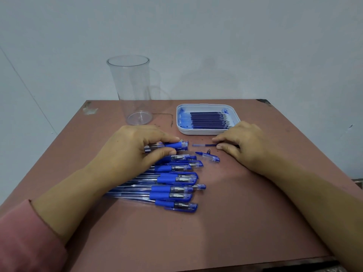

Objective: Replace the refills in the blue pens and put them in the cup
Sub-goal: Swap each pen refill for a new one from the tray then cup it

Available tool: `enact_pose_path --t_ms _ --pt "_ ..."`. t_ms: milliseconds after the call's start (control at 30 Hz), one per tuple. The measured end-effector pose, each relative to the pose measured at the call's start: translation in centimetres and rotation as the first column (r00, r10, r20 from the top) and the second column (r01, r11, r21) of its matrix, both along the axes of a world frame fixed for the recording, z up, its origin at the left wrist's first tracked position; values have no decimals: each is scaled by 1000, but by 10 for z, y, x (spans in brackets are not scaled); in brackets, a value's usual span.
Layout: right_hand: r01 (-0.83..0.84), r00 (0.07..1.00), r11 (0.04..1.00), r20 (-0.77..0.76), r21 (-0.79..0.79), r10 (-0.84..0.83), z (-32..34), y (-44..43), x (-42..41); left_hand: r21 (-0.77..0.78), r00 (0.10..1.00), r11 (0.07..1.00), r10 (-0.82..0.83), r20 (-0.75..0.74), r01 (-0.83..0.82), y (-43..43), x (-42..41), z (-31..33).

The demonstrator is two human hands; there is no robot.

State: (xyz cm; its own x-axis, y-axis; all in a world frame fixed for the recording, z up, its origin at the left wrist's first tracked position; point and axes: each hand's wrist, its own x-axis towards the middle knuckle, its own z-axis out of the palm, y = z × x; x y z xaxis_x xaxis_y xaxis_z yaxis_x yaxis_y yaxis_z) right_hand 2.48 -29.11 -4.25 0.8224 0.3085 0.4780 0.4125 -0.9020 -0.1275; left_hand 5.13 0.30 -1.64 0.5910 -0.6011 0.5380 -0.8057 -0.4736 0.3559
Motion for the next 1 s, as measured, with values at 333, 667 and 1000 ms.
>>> enact_pose_path --t_ms 333,667,1000 --pt "-28 997 999 75 24 26 19 3 2 -14 1000 1000 6 11 -6 0 3 -1" --pt "44 955 997 -291 -62 -60 45 9 63 -19 1000 1000 -4 17 4 2 6 -1" --pt "93 919 995 -382 -23 -95 39 9 75 1 1000 1000 2 5 -2 3 7 -2"
